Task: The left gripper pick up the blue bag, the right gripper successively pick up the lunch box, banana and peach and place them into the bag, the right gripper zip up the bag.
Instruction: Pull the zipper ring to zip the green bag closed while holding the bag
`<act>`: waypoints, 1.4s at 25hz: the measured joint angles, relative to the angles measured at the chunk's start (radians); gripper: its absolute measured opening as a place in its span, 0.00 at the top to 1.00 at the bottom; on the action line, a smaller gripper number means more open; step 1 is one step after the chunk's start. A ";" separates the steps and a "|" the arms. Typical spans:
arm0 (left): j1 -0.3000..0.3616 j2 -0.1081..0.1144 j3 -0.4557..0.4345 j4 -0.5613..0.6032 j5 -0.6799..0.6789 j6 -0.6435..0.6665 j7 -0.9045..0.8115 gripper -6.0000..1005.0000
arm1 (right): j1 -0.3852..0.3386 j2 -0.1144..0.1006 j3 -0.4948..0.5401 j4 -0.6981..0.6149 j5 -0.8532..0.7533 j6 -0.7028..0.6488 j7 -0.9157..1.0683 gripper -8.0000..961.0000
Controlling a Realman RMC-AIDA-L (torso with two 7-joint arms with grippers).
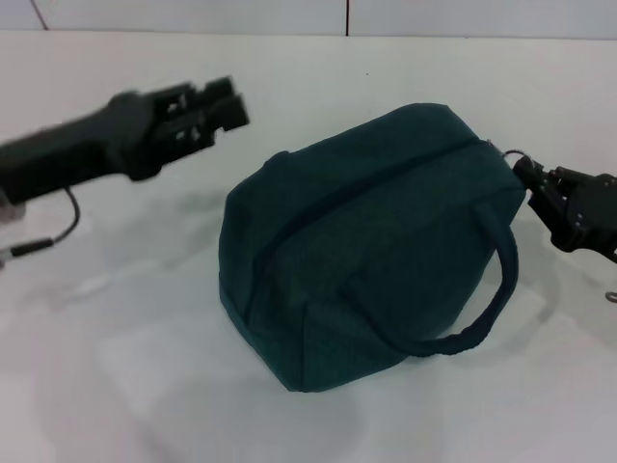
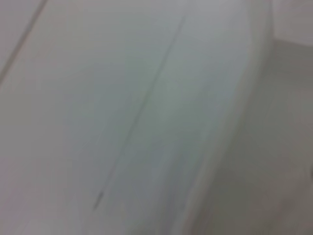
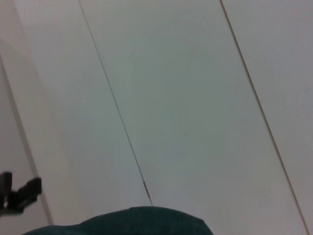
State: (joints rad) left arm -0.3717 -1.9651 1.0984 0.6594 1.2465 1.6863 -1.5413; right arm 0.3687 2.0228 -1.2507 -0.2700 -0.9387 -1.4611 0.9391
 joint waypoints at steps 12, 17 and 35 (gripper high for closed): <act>-0.330 -0.069 0.008 0.364 0.608 -0.141 -0.648 0.58 | -0.002 0.002 -0.006 0.009 0.000 -0.026 -0.002 0.92; -0.428 -0.089 0.012 0.357 0.744 -0.136 -0.752 0.50 | -0.003 0.002 -0.006 0.009 0.000 -0.045 -0.002 0.91; -0.448 -0.112 0.026 0.363 0.816 -0.136 -0.785 0.49 | -0.014 0.000 -0.006 0.011 0.004 -0.058 -0.003 0.91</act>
State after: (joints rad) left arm -0.8193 -2.0770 1.1245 1.0222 2.0629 1.5500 -2.3259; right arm 0.3543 2.0233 -1.2563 -0.2591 -0.9346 -1.5188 0.9356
